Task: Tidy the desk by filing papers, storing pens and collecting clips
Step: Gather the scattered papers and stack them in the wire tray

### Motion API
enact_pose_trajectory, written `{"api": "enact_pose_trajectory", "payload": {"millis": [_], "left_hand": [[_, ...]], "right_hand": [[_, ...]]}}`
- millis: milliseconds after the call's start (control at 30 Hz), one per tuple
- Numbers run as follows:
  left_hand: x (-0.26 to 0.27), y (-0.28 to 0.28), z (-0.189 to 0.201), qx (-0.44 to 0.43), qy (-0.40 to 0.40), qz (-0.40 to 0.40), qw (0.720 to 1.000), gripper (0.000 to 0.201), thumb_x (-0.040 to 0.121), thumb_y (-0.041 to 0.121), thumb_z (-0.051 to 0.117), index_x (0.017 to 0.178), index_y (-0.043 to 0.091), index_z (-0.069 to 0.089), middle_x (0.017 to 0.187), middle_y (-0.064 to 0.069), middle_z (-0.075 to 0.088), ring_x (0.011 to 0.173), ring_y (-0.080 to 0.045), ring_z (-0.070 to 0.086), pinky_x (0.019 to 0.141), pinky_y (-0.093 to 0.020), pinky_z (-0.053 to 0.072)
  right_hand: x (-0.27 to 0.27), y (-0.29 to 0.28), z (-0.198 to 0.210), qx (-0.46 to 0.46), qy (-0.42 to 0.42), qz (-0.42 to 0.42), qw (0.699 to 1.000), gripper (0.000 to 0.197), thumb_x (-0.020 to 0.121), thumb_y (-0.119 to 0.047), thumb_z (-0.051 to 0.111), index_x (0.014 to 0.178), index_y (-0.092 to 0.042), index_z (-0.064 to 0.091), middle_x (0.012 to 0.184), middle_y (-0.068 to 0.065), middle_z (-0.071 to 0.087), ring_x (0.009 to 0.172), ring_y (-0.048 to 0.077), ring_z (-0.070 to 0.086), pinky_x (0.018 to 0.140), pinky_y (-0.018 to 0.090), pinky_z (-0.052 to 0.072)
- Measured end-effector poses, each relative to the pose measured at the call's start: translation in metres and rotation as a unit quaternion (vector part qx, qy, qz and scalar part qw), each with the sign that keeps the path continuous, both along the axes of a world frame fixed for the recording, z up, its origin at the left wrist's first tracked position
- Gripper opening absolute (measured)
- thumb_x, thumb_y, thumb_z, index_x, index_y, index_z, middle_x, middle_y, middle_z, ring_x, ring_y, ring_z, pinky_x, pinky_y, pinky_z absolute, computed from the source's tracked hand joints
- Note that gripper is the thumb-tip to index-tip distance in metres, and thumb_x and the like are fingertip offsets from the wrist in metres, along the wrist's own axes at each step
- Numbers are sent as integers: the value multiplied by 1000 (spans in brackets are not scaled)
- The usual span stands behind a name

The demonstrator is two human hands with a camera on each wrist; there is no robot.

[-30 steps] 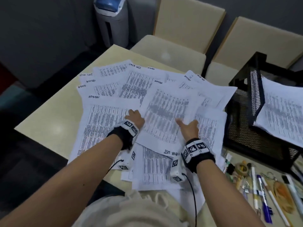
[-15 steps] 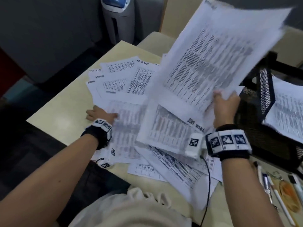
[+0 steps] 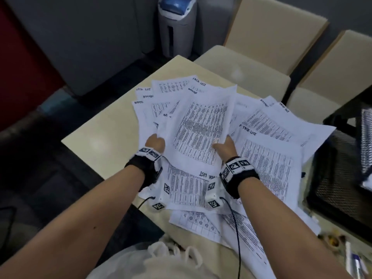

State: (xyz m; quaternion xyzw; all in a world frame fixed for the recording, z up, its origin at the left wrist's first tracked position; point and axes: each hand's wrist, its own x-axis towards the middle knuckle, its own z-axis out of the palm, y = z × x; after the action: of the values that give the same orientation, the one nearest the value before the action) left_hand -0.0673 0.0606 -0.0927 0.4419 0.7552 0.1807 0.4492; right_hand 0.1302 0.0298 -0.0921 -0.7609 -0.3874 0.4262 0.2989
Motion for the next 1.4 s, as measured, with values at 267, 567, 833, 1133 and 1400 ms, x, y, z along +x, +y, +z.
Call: {"api": "enact_pose_trajectory", "payload": {"millis": [267, 567, 833, 1133, 1400], "left_hand": [[-8, 25, -2, -25, -44, -40, 998, 101, 74, 73, 50, 143, 1, 33, 147, -25, 35, 133, -40, 40, 109, -49, 33], [0, 45, -5, 21, 266, -314, 911, 56, 95, 37, 39, 148, 25, 25, 158, -10, 14, 144, -37, 15, 117, -54, 17], [0, 15, 1, 57, 210, -280, 935, 39, 97, 22, 33, 132, 8, 36, 117, -20, 58, 106, -34, 57, 100, -42, 37], [3, 29, -1, -60, -1, -38, 997, 76, 79, 48, 66, 123, -10, 43, 120, -25, 56, 108, -34, 59, 79, -35, 47], [12, 6, 44, 84, -79, -153, 981, 14, 86, 11, 62, 93, 7, 51, 67, -4, 46, 57, -19, 45, 51, -22, 39]], "right_hand": [[-1, -19, 5, 14, 15, 48, 999, 61, 86, 8, 43, 143, -10, 28, 114, 9, 52, 82, 19, 53, 70, 29, 49], [59, -39, 29, 65, 70, -204, 974, 64, 87, 9, 44, 145, -7, 21, 128, 13, 42, 113, 27, 47, 86, 35, 51], [64, 5, 16, 7, -7, -193, 981, 17, 91, -1, 39, 97, -12, 51, 85, 7, 49, 93, 24, 50, 76, 29, 38], [0, 19, 7, -51, -54, 80, 994, 56, 89, 4, 41, 142, -6, 27, 130, 8, 48, 113, 31, 54, 87, 33, 46], [4, -8, 4, 26, 42, -119, 992, 79, 81, -11, 66, 142, -13, 16, 143, 13, 32, 129, 30, 38, 109, 42, 35]]}}
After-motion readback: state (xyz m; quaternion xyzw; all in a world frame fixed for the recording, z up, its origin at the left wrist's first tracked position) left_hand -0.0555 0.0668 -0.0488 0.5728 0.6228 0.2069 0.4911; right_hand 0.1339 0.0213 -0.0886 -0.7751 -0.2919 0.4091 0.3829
